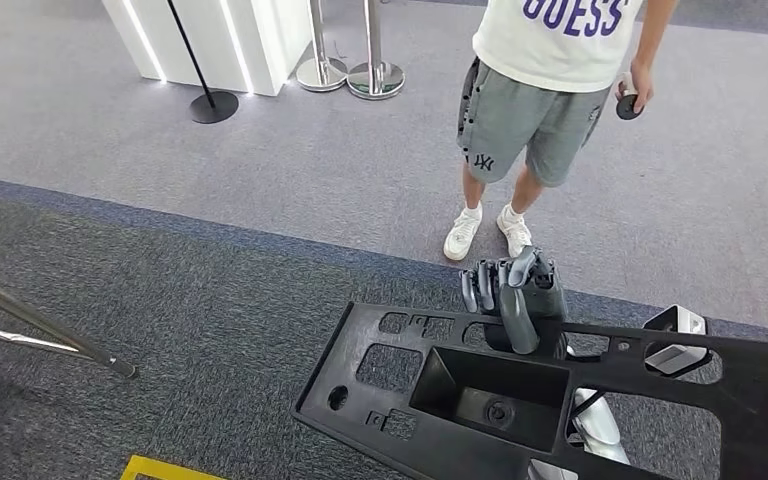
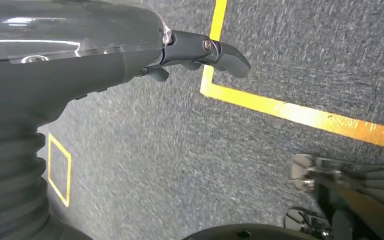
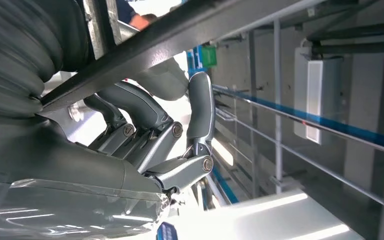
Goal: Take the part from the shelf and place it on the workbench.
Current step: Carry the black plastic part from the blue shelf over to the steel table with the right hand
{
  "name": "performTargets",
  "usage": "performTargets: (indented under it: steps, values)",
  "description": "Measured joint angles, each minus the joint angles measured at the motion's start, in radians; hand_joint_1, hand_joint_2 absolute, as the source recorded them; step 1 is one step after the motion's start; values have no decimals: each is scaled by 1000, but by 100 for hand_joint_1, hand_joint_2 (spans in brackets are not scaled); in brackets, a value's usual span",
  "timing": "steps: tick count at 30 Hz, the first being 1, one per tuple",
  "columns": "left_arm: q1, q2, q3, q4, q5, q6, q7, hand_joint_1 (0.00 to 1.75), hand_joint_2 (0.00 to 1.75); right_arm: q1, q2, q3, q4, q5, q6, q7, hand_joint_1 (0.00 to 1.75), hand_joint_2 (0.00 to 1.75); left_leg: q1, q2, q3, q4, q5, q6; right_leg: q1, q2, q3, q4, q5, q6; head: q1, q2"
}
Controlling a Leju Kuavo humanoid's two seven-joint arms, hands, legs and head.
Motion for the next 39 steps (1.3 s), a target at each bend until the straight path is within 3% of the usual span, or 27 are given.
performTargets:
  steps: [1, 2, 3, 5, 7, 8, 10, 11, 13, 14, 16, 17, 18, 19, 20, 22, 24, 26, 28, 30, 32, 33, 34, 35, 37, 39]
  values:
    - [-1, 1, 0, 0, 0, 0, -2, 0, 175, 0, 0, 0, 2, 0, 0, 0, 175, 175, 1, 7, -27, 59, -23, -3, 1, -12, 0, 1, -1, -1, 0, 0]
    - [-1, 1, 0, 0, 0, 0, -4, 0, 175, 0, 0, -1, 4, 0, 0, 0, 175, 175, 2, 10, -40, 86, -26, -5, 2, -23, -1, 2, -2, -1, 0, 0]
    - [-1, 1, 0, 0, -1, -1, -4, 0, 175, 0, 0, -1, 6, 0, 0, 0, 175, 175, 4, 13, -33, 77, -13, -7, 2, -34, 0, 3, -4, 0, 0, 0]
    - [5, 2, 0, 0, -2, -1, -1, 0, 175, 0, 0, -1, 7, 0, 0, 0, 175, 175, 5, 34, 32, -43, 50, -6, 3, -50, 3, 7, -9, 3, 0, 0]
    - [12, 2, 0, 0, -3, -2, 6, 0, 175, 1, 0, -2, 7, -1, 0, 0, 175, 175, 0, 66, 95, -160, 87, 6, 9, -62, 5, 12, -16, 11, 0, 0]
    - [14, 2, 0, 0, -5, -2, 9, 0, 175, 2, 0, -3, 7, -1, 0, 0, 175, 175, -2, 73, 108, -186, 91, 14, 12, -68, 6, 14, -18, 16, 0, 0]
    - [13, 2, 0, 0, -6, -2, 13, 0, 175, 2, -1, -4, 6, -2, 0, 0, 175, 175, -3, 58, 107, -192, 92, 29, 14, -82, 7, 15, -21, 25, 0, 0]
    - [12, 2, 0, 0, -8, -2, 16, 0, 175, 3, -1, -5, 6, -2, 0, 0, 175, 175, -1, 50, 107, -195, 94, 34, 12, -79, 7, 19, -26, 31, 0, 0]
    - [9, 1, 0, 0, -9, -3, 22, 0, 175, 3, -1, -6, 4, -4, 0, -1, 175, 175, 4, 36, 109, -202, 100, 44, 7, -47, -9, 65, -59, 42, 0, 0]
    - [7, 1, 0, 0, -10, -3, 25, 0, 175, 4, -1, -7, 4, -4, 0, -1, 175, 175, 5, 30, 108, -203, 102, 47, 3, -25, -32, 116, -88, 47, 0, 0]
    - [5, 1, 0, 0, -11, -2, 28, 0, 175, 10, -2, -10, 3, -5, 0, -2, 175, 175, 5, 16, 105, -202, 104, 50, 0, -5, -97, 248, -149, 52, 0, 0]
    - [4, 1, 0, 0, -11, -2, 29, 0, 175, 12, -2, -11, 3, -5, 0, -2, 175, 175, 5, 7, 103, -201, 104, 50, -1, -3, -122, 293, -160, 54, 0, 0]
    - [3, 1, 0, 0, -11, -1, 29, 0, 175, 14, -3, -11, 3, -5, 0, -2, 175, 175, 4, -3, 102, -199, 105, 50, -2, -2, -130, 304, -153, 54, 0, 0]
    - [2, 0, 0, 0, -11, 0, 29, 0, 175, 15, -3, -11, 3, -5, 0, -2, 175, 175, 5, -13, 101, -198, 105, 49, -4, 1, -117, 274, -127, 53, 0, 0]
    - [0, 0, 0, 0, -11, 0, 28, 0, 175, 15, -3, -11, 3, -5, 0, -2, 175, 175, 5, -23, 101, -196, 105, 48, -5, 12, -86, 210, -89, 51, 0, 0]
    - [-2, -1, 0, 0, -11, 0, 25, 0, 175, 15, -3, -11, 3, -6, 0, -1, 175, 175, 4, -43, 99, -192, 107, 41, -7, 51, -22, 75, -36, 45, 0, 0]
    - [-3, -1, 0, 0, -11, 1, 21, 0, 175, 15, -4, -12, 2, -6, 0, -1, 175, 175, 4, -60, 95, -193, 111, 28, -4, 70, -1, 23, -24, 37, 0, 0]
    - [-4, 0, 0, 0, -11, 2, 17, 0, 175, 14, -4, -12, 2, -7, 0, -1, 175, 175, 5, -71, 90, -196, 115, 16, -3, 51, -2, 20, -17, 26, 0, 0]
    - [-3, 1, 0, 0, -11, 3, 14, 0, 175, 13, -4, -12, 2, -7, 1, 0, 175, 175, 4, -46, 75, -169, 96, 7, -6, 32, -1, 14, -11, 13, 0, 0]
    - [-2, 2, 0, 0, -11, 2, 14, 0, 175, 13, -4, -12, 1, -7, 1, 0, 175, 175, 4, -6, 29, -68, 35, 0, -6, 11, -2, 11, -9, 4, 0, 0]
    - [-4, 3, 0, 0, -10, 2, 13, 0, 175, 14, -5, -12, 0, -8, 2, 0, 175, 175, 6, 6, -28, 59, -23, -6, -2, -12, -3, 12, -9, 0, 0, 0]
    - [-6, 3, 0, 0, -10, 1, 13, 0, 175, 14, -5, -11, 0, -8, 2, 0, 175, 175, 6, 8, -40, 90, -29, -8, -1, -23, -3, 12, -10, 0, 0, 0]
    - [-6, 3, 0, 0, -10, 1, 14, 0, 175, 14, -5, -11, 0, -8, 2, 0, 175, 175, 6, 9, -34, 84, -17, -9, 0, -33, -3, 12, -10, 0, 0, 0]
    - [-4, 3, 0, 0, -10, 1, 15, 0, 175, 14, -5, -11, 0, -8, 2, 0, 175, 175, 6, 14, -8, 38, 11, -8, 0, -41, -3, 13, -11, 1, 0, 0]
    - [4, 3, 0, 0, -10, 1, 20, 0, 175, 13, -5, -12, 0, -8, 2, 0, 175, 175, 2, 53, 69, -100, 65, -2, 5, -55, 0, 16, -16, 7, 0, 0]
    - [10, 3, -1, 0, -11, 1, 26, 0, 175, 12, -5, -12, 0, -9, 2, 0, 175, 175, -2, 83, 110, -179, 83, 14, 13, -66, 1, 19, -21, 15, 0, 0]
